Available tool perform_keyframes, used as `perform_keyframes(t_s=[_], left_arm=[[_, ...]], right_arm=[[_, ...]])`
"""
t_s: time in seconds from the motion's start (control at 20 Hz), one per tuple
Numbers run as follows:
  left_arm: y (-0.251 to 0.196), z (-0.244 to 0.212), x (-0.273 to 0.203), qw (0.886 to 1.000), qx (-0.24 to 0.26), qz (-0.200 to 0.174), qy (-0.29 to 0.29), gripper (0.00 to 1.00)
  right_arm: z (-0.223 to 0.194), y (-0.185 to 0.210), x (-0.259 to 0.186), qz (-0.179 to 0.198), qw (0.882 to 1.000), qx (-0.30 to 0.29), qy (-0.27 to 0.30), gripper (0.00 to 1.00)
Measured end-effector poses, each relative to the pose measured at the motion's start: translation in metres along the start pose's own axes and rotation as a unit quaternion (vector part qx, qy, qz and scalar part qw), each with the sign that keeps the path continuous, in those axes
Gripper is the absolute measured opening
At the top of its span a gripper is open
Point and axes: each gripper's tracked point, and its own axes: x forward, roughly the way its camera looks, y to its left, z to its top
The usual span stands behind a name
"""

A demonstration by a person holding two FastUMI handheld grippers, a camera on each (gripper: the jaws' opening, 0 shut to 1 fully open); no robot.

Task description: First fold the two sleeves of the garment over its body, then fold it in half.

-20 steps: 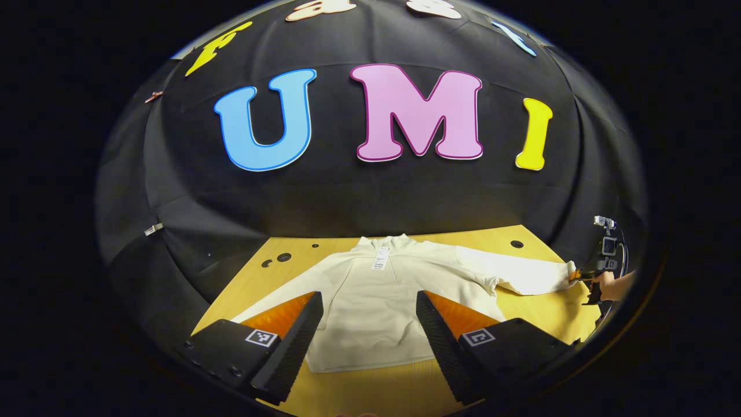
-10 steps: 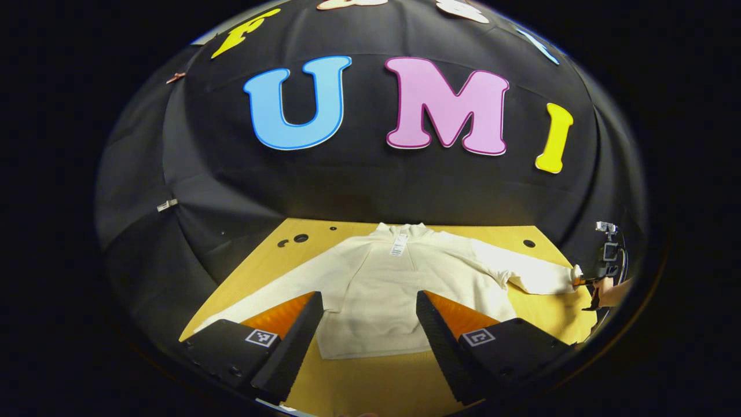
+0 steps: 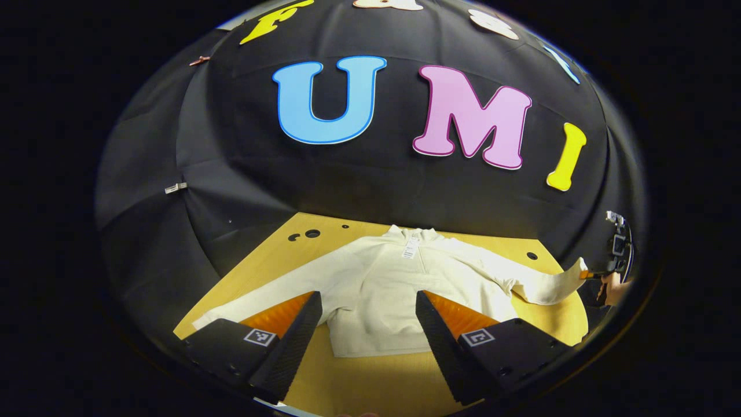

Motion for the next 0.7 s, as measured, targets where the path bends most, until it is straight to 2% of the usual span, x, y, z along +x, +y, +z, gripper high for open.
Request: perform_keyframes(t_s=[0.15,0.25,0.4,0.55,0.7], left_arm=[[0.014,-0.001,-0.005,1.0,-0.007,0.004,-0.005,0.97],[0.026,-0.002,-0.01,1.0,-0.017,0.012,-0.008,1.0],[0.046,-0.006,-0.016,0.999,-0.042,0.029,-0.008,1.0],[0.064,-0.006,-0.023,0.997,-0.063,0.048,-0.013,0.97],[0.081,-0.014,-0.025,0.995,-0.079,0.061,-0.009,0.98]], right_arm=[[0.04,0.048,-0.019,0.034,0.999,-0.007,-0.03,0.05],[0.063,0.083,-0.031,0.058,0.996,-0.034,-0.058,0.06],[0.078,0.146,-0.049,0.102,0.99,-0.066,-0.079,0.05],[0.097,0.215,-0.068,0.143,0.976,-0.13,-0.103,0.05],[0.112,0.293,-0.083,0.195,0.964,-0.142,-0.113,0.05]])
